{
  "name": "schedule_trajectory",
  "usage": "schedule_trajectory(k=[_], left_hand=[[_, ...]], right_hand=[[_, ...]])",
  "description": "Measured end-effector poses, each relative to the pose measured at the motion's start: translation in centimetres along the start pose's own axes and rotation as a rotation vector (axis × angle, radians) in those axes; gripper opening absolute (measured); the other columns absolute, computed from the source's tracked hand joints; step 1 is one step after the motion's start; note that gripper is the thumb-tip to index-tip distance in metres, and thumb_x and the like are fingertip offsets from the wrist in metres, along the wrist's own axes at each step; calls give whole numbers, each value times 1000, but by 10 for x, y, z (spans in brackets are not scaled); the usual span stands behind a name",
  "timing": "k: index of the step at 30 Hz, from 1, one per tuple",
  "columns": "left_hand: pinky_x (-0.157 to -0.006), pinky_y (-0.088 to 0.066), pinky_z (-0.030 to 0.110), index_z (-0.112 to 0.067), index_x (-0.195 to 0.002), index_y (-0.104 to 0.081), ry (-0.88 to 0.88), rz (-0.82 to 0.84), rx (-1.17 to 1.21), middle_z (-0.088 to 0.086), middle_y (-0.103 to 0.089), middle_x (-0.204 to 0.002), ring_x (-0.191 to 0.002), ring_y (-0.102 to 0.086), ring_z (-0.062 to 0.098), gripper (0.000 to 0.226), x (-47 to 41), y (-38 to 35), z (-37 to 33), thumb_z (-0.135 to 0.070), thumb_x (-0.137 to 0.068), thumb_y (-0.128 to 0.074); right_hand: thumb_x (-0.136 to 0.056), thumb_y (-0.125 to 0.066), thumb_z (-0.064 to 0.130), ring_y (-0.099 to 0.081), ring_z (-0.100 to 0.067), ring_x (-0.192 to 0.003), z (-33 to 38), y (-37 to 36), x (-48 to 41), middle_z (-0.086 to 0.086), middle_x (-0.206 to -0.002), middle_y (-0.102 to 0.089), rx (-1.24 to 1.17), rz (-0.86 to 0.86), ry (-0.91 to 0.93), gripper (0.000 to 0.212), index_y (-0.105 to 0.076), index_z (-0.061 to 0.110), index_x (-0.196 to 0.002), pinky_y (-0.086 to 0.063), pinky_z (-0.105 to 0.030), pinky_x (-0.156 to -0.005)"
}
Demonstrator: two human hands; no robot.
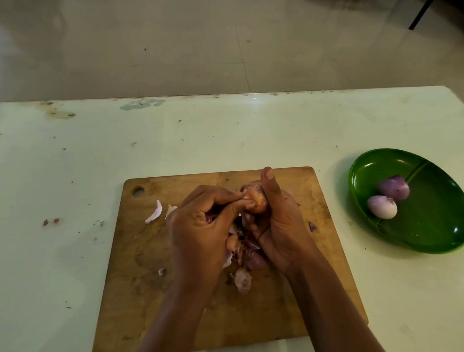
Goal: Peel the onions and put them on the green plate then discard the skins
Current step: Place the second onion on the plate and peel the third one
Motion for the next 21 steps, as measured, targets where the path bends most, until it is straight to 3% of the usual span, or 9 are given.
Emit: schedule_trajectory(k=[4, 8, 14, 17, 21], left_hand=[[-62, -50, 13, -8, -81, -70, 25, -33, -81, 0, -67, -75, -72, -63, 3, 8, 1, 4, 10, -14, -77, -71], [-67, -47, 8, -13, -89, -68, 26, -35, -106, -8, -64, -82, -79, -61, -4, 8, 0, 4, 12, -14, -82, -65], [-65, -45, 8, -17, -93, -60, 8, -43, -134, -11, -60, -84, -78, -58, -1, 5, 0, 4, 12, -21, -91, -57], [-60, -49, 16, -18, -92, -58, 15, -66, -84, -10, -62, -80, -73, -61, 3, 14, 0, 6, 12, -29, -94, -49], [-57, -52, 32, -13, -90, -63, 23, -45, -91, 2, -66, -78, -71, -64, 15, 28, 2, 3, 17, -32, -95, -44]], right_hand=[[-75, -61, 33, -61, -11, -64, -2, -3, -3, -5, -69, -60, -11, 81, 25, 29, -59, 4, -79, -55, -21, -65], [-69, -70, 21, -68, -18, -84, 0, -5, -4, -12, -90, -69, -51, 136, 45, 35, -62, 4, -98, -57, -27, -75], [-65, -72, 8, -70, -21, -88, 9, 11, -7, -12, -96, -71, -120, 22, 113, 37, -64, 6, -101, -58, -32, -80], [-78, -61, 11, -70, -21, -87, 12, 17, -7, -8, -92, -72, -142, -15, 121, 28, -62, 6, -106, -59, -31, -77], [-77, -59, 21, -72, -23, -83, 8, 15, -6, -13, -90, -73, -173, -44, 63, 29, -64, 4, -101, -60, -29, -71]])
Point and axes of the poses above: each hand's wrist, its own x-axis away from the middle knuckle, its own y-axis out of the back of the hand, z = x × y, the point moved 10 cm from there along -x, towards the middle knuckle
